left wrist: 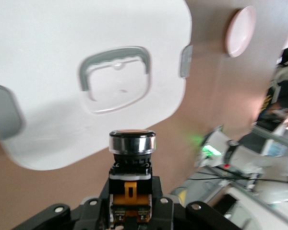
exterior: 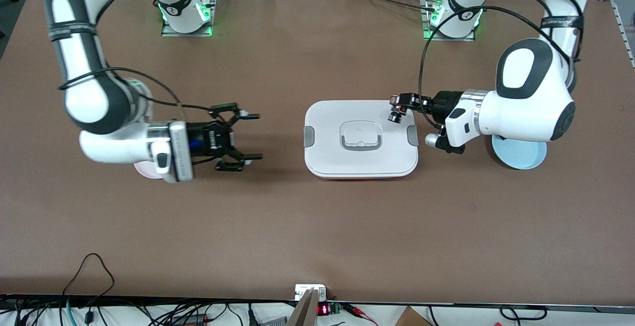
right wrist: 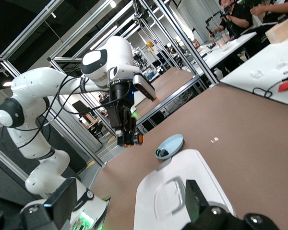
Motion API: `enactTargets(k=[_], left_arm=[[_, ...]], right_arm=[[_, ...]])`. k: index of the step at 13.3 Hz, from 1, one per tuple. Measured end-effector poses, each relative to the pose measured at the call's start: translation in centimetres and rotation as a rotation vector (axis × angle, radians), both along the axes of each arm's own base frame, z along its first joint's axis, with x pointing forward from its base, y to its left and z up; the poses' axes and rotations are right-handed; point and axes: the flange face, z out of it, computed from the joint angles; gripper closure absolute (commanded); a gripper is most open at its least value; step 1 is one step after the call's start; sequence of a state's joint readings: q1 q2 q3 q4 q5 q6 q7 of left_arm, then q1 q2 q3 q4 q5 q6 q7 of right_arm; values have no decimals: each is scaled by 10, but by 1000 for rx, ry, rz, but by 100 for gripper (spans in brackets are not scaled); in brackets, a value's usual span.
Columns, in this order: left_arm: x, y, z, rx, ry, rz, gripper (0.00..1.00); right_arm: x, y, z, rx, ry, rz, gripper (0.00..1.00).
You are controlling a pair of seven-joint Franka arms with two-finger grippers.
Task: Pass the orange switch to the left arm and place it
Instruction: 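Open the right gripper and withdraw while the left gripper pulls the switch, then lower the switch onto the blue plate while the right gripper retracts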
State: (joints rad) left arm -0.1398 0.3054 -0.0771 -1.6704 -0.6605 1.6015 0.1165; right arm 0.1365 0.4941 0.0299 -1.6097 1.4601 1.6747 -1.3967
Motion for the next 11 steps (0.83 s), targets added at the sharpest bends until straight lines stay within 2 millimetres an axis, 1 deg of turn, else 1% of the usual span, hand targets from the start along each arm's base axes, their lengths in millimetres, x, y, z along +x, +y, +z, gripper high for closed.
enactTargets(k=[2,4,5,7,9,10,11], left_arm=[[4,24,-6,80,-110,-157,91],[8,51,-10,177,-202,-336,91],[12,67,-11,225,-242,-427,91],[22,99,-12,311,-329,-619,92],[32,136,-14,352,-393,-799,93],[39,157,-17,358,-426,-882,93],[45,177,-22,356,-458,-958,93]], right_arm=[[-1,-39,7,-32,55,71,0],[2,-74,23,-117,54,123,0],[3,-88,33,-168,71,145,0],[4,-109,58,-291,99,183,0],[2,-122,85,-459,97,189,0],[-1,-128,100,-563,101,175,0],[-5,-135,121,-673,98,144,0]])
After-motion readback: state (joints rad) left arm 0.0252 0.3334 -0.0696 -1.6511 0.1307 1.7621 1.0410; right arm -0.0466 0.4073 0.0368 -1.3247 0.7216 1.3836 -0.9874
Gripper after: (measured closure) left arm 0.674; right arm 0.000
